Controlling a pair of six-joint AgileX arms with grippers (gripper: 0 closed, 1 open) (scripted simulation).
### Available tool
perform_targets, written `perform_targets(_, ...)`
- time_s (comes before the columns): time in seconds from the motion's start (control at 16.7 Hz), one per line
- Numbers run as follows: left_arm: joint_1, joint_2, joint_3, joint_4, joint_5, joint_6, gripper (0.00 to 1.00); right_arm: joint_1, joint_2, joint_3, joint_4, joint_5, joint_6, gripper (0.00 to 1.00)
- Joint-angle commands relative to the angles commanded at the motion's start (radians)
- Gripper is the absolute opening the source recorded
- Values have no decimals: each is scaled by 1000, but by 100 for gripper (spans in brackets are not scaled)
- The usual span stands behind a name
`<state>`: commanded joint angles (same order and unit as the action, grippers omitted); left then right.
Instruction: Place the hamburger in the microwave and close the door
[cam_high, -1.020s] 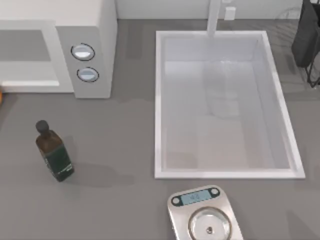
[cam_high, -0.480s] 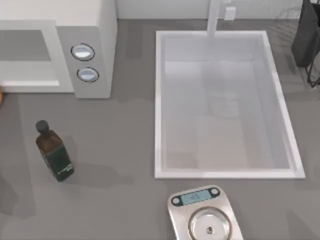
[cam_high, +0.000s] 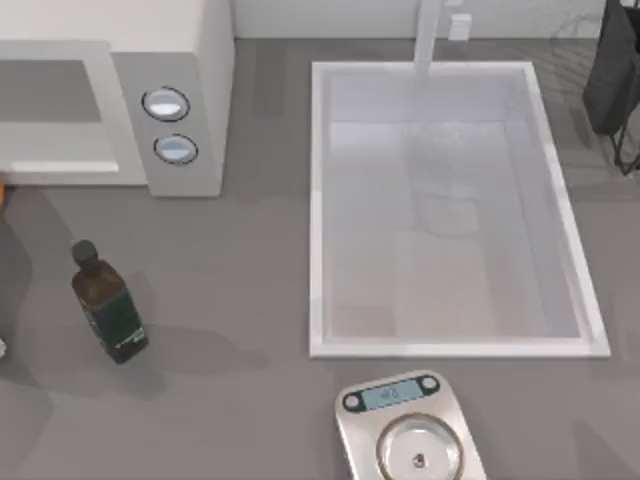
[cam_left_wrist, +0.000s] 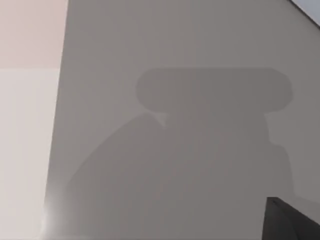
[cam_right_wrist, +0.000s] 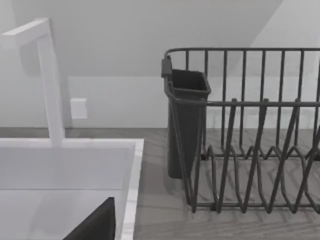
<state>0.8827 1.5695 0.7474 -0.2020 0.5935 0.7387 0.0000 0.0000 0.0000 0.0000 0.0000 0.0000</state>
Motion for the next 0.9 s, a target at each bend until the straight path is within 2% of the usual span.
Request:
perform_targets(0.18, -53, -60, -50, 22, -37, -54, 0, 0, 0, 0, 0, 0, 0, 100)
perform_targets(0.6, -276, -283, -253, 96, -162, -258, 0, 0, 0, 0, 0, 0, 0, 100)
perform_targets(0.9, -303, -311, -278, 106, -178, -285, 0, 0, 0, 0, 0, 0, 0, 100)
